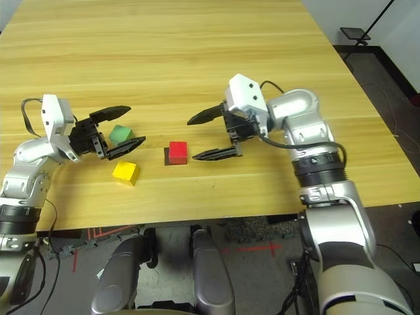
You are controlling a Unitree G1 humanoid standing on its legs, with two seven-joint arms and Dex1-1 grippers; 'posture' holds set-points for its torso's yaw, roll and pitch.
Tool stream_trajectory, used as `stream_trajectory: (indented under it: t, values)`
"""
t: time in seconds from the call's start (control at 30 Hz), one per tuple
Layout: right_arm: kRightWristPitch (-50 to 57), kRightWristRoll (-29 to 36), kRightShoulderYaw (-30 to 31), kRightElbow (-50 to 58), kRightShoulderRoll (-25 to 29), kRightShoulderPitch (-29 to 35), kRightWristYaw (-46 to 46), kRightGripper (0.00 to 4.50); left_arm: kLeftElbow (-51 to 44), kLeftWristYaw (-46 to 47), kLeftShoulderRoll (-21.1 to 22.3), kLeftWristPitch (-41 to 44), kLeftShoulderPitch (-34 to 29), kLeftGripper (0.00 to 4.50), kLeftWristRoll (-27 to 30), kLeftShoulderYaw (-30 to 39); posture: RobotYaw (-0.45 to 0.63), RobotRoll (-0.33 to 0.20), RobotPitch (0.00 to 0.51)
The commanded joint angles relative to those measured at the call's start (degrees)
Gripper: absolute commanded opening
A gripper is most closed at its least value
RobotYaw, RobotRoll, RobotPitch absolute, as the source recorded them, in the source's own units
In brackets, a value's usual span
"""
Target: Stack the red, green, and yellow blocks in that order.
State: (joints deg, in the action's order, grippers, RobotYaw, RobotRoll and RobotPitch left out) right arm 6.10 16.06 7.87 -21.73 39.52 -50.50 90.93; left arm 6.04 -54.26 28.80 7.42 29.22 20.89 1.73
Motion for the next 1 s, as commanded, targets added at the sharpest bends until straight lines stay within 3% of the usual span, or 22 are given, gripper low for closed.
stream_trajectory:
  t: [0.03, 0.27, 0.43, 1.0]
  values:
    - [1.4, 0.8, -2.9, 1.0, 2.0, 2.0, -2.2, 4.46, -8.6, 9.5, 1.3, 12.7, -0.9, 4.5, -0.8, 1.5, 0.26, 0.039, 0.273]
    - [3.0, 1.3, -5.7, 2.9, 4.6, 6.0, -5.4, 4.46, -29.9, 29.0, 0.7, 43.6, -1.0, 4.5, 1.0, 4.6, 0.26, 0.057, 0.277]
    - [2.4, 1.1, -6.3, 2.1, 4.9, 7.0, -6.7, 4.46, -38.2, 34.6, 2.7, 61.0, 0.8, 4.5, 0.6, 2.6, 0.27, 0.071, 0.278]
    - [3.3, 1.6, -7.0, 3.0, 5.3, 7.6, -7.3, 4.46, -38.1, 42.1, -1.9, 59.8, -5.5, 4.5, -4.8, -2.1, 0.27, 0.061, 0.284]
